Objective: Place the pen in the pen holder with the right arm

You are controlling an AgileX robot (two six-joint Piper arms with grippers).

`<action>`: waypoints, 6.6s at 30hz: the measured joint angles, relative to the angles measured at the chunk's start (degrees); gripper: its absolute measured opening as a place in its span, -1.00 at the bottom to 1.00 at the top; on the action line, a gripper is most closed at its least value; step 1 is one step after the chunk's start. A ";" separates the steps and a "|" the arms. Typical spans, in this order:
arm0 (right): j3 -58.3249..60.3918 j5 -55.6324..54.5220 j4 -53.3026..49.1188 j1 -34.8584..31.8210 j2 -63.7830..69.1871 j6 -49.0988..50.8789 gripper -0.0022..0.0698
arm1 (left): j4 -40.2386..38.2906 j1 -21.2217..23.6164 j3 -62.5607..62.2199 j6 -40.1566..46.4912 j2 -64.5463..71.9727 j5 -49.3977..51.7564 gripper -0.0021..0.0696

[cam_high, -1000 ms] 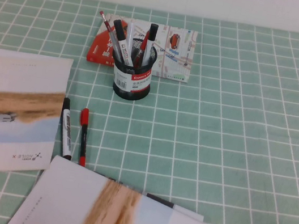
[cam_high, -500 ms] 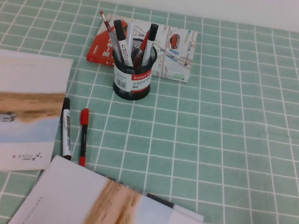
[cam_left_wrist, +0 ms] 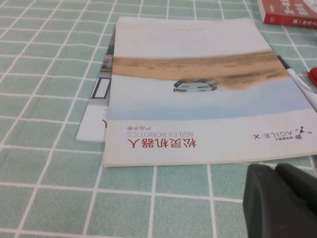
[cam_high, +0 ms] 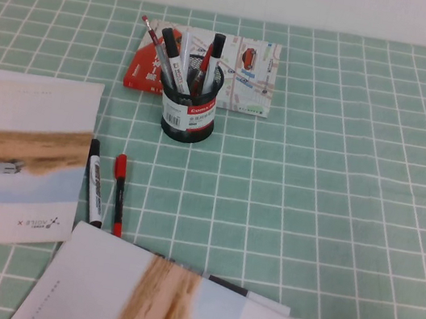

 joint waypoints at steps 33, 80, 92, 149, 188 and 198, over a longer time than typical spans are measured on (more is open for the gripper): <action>-63.85 29.51 -31.37 32.60 83.09 13.21 -1.00 | 0.00 0.00 0.00 0.00 0.00 0.00 -0.95; -143.78 54.89 -38.26 43.84 140.86 17.36 -0.78 | 0.00 0.00 0.00 0.00 0.00 0.00 -0.95; -143.09 55.29 -42.25 43.88 133.45 14.62 -0.79 | 0.00 0.00 0.00 0.00 0.00 0.00 -0.95; -82.05 -55.26 -29.42 34.71 117.38 -5.06 -0.73 | 0.00 0.00 0.00 0.00 0.00 0.00 -0.95; -39.28 2.82 -36.07 35.39 49.57 1.47 -0.99 | 0.00 0.00 0.00 0.00 0.00 0.00 -0.95; -35.56 25.37 -34.99 35.39 43.81 1.47 -0.99 | 0.00 0.00 0.00 0.00 0.00 0.00 -0.95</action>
